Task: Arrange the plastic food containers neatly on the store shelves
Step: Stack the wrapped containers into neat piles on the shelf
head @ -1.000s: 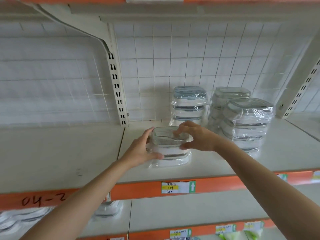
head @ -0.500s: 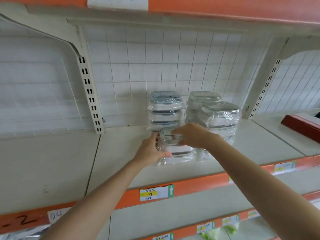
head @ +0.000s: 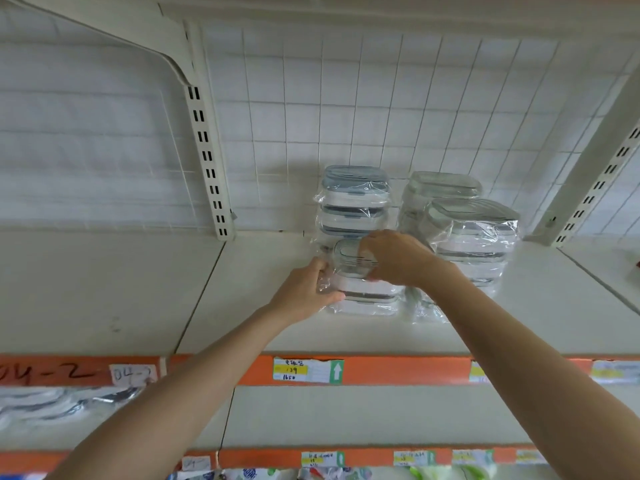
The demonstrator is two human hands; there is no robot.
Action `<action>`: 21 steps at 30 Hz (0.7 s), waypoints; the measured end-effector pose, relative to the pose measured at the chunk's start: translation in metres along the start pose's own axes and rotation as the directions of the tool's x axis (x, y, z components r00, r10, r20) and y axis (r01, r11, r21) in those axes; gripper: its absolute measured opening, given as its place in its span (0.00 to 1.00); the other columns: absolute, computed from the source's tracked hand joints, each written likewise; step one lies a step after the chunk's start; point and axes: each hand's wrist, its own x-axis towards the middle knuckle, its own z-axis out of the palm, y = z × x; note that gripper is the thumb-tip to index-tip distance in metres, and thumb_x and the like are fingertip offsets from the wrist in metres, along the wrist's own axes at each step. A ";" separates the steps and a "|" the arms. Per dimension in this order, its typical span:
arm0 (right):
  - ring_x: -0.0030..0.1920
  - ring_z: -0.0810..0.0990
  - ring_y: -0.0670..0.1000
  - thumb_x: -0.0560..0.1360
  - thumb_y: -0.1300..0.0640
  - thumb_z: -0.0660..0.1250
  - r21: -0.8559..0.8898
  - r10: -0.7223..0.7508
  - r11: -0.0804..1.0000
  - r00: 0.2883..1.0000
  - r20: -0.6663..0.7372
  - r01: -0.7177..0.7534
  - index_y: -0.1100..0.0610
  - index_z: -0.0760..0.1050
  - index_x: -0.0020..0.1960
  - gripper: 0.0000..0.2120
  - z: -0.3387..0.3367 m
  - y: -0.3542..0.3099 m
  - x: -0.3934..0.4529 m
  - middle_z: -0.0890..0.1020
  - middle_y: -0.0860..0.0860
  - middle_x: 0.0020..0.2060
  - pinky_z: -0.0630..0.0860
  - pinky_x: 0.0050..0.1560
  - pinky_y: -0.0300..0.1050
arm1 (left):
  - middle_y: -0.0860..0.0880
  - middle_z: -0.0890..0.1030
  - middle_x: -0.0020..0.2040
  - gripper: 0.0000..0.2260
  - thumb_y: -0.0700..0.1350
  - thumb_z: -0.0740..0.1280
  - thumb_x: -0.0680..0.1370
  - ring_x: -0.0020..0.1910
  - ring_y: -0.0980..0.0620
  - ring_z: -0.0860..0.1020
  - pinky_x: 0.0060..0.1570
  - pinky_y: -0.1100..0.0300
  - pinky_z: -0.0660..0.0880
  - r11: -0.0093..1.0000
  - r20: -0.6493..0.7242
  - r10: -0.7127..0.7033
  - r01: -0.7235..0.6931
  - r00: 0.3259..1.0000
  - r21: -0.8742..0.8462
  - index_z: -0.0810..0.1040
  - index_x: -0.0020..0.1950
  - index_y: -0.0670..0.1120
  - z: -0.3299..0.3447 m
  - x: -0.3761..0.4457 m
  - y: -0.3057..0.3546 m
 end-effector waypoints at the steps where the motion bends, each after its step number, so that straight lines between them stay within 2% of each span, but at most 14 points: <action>1: 0.60 0.74 0.53 0.73 0.51 0.70 -0.002 -0.005 1.000 1.000 -0.005 0.005 0.57 0.72 0.61 0.19 0.000 0.001 0.000 0.76 0.51 0.58 0.73 0.57 0.48 | 0.51 0.78 0.53 0.18 0.52 0.72 0.73 0.53 0.53 0.76 0.49 0.61 0.71 0.999 -0.005 -0.002 0.002 1.000 0.032 0.71 0.56 0.47 -0.002 -0.004 -0.001; 5: 0.62 0.72 0.54 0.75 0.54 0.67 0.045 0.000 0.999 1.000 -0.009 0.001 0.57 0.72 0.62 0.17 0.002 0.000 -0.006 0.73 0.53 0.61 0.72 0.61 0.51 | 0.47 0.80 0.57 0.15 0.50 0.68 0.76 0.57 0.51 0.76 0.55 0.59 0.71 0.980 -0.005 0.052 -0.050 0.999 0.195 0.77 0.57 0.43 -0.014 -0.025 -0.008; 9: 0.65 0.68 0.54 0.75 0.61 0.62 0.052 0.034 0.998 0.993 -0.114 -0.028 0.56 0.72 0.65 0.18 0.011 -0.016 -0.021 0.71 0.53 0.62 0.69 0.63 0.50 | 0.47 0.75 0.62 0.16 0.50 0.63 0.79 0.62 0.50 0.71 0.59 0.61 0.66 0.904 0.081 0.088 -0.113 0.993 0.412 0.73 0.64 0.44 -0.028 -0.042 -0.011; 12: 0.67 0.64 0.52 0.76 0.58 0.62 0.064 -0.013 0.998 0.976 -0.216 0.027 0.54 0.71 0.66 0.19 0.018 -0.040 -0.033 0.71 0.52 0.62 0.64 0.64 0.48 | 0.46 0.73 0.62 0.17 0.49 0.62 0.79 0.61 0.48 0.70 0.60 0.57 0.67 0.840 0.093 0.109 -0.142 0.990 0.524 0.71 0.66 0.44 -0.039 -0.058 -0.010; 15: 0.66 0.66 0.53 0.78 0.53 0.60 0.030 -0.090 0.995 0.966 -0.241 0.100 0.54 0.69 0.68 0.19 0.025 -0.072 -0.047 0.71 0.51 0.64 0.64 0.64 0.48 | 0.45 0.72 0.58 0.15 0.48 0.62 0.79 0.59 0.47 0.71 0.57 0.57 0.68 0.791 0.041 0.158 -0.152 0.987 0.592 0.72 0.64 0.44 -0.049 -0.089 -0.015; 19: 0.66 0.66 0.53 0.79 0.51 0.58 0.046 -0.164 0.984 0.971 -0.176 0.174 0.54 0.67 0.70 0.20 0.047 -0.122 -0.074 0.71 0.51 0.64 0.64 0.64 0.47 | 0.46 0.74 0.51 0.09 0.47 0.61 0.78 0.52 0.46 0.74 0.49 0.55 0.70 0.775 -0.067 0.199 -0.116 0.978 0.621 0.74 0.54 0.43 -0.058 -0.140 -0.034; 21: 0.64 0.67 0.53 0.79 0.52 0.58 0.071 -0.203 0.973 0.963 -0.178 0.218 0.55 0.68 0.68 0.19 0.058 -0.143 -0.089 0.72 0.52 0.62 0.66 0.61 0.46 | 0.46 0.75 0.51 0.10 0.47 0.62 0.78 0.51 0.46 0.75 0.47 0.56 0.70 0.791 -0.072 0.181 -0.101 0.981 0.604 0.71 0.56 0.44 -0.061 -0.168 -0.046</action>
